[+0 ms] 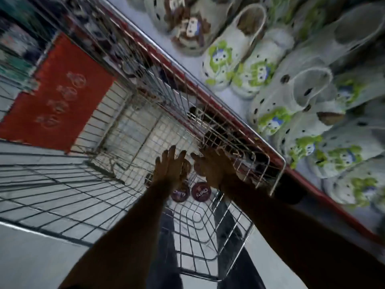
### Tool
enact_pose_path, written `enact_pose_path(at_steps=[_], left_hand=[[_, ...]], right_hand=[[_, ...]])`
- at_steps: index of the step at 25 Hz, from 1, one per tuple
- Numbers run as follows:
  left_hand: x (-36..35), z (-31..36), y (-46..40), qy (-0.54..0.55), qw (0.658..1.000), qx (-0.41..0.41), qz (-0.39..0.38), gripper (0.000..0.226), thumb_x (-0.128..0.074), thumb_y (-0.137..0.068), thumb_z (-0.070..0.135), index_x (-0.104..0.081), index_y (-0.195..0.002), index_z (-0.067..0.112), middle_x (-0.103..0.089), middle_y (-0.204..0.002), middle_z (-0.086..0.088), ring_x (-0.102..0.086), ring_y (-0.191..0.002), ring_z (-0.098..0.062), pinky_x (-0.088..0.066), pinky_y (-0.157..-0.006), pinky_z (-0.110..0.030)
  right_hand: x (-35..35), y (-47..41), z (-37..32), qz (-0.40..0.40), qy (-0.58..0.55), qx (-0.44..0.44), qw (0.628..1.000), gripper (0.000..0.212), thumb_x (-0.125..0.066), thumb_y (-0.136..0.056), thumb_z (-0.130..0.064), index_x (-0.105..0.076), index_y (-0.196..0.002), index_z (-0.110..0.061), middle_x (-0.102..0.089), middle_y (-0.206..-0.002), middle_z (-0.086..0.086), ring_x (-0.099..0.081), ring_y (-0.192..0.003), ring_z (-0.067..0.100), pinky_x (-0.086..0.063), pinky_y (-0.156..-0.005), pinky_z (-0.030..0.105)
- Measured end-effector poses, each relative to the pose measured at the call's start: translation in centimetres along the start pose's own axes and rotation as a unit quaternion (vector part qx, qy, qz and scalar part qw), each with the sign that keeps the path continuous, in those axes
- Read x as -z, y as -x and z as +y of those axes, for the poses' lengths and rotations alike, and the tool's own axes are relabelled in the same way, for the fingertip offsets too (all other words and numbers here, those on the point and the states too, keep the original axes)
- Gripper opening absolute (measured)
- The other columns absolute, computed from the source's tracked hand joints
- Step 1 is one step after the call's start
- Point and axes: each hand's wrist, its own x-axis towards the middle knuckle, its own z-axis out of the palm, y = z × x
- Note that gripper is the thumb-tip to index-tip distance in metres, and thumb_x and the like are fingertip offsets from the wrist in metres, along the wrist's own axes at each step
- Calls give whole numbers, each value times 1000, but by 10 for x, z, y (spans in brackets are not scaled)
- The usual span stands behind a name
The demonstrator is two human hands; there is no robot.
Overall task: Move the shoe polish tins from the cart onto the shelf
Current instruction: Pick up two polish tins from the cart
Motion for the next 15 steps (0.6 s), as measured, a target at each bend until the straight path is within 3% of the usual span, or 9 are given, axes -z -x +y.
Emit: enact_pose_path(at_steps=[3,5,8,10,15], left_hand=[[-18,-1,-9,20,999,8,-27,78,-71,-90,26,-30,-156,23,-24,-162,-21,-40,-142,-42,-50,-106,-56],[-25,2,-14,17,999,19,-33,83,-78,-84,19,-31,-152,20,-32,-154,-23,-46,-135,-43,-57,-96,-55],[-15,8,-10,24,999,24,-10,70,-75,-86,13,-37,-144,14,-40,-146,-23,-51,-130,-45,-59,-92,-55],[8,7,5,40,999,34,11,66,-75,-83,13,-42,-141,12,-45,-139,-21,-55,-124,-44,-60,-89,-53],[115,-5,81,128,981,95,109,76,-82,-70,14,-49,-139,11,-50,-137,-17,-62,-117,-39,-60,-88,-46]], right_hand=[[-8,-16,-1,-76,12,5,997,84,-77,-82,-20,-33,-153,-19,-28,-160,15,-26,-148,39,-36,-112,60],[-11,-24,-3,-80,23,-5,997,80,-82,-75,-15,-41,-144,-15,-33,-154,14,-30,-144,41,-48,-101,56],[-9,-18,-9,-56,5,-28,998,62,-76,-77,-8,-48,-131,-11,-40,-144,15,-39,-135,42,-56,-86,51],[6,-7,-15,-12,-16,-48,999,51,-71,-81,-10,-50,-128,-11,-43,-141,14,-46,-129,40,-56,-87,48],[100,45,-51,80,-91,-32,992,67,-80,-70,-28,-54,-130,-12,-51,-134,11,-55,-118,38,-55,-94,46]])
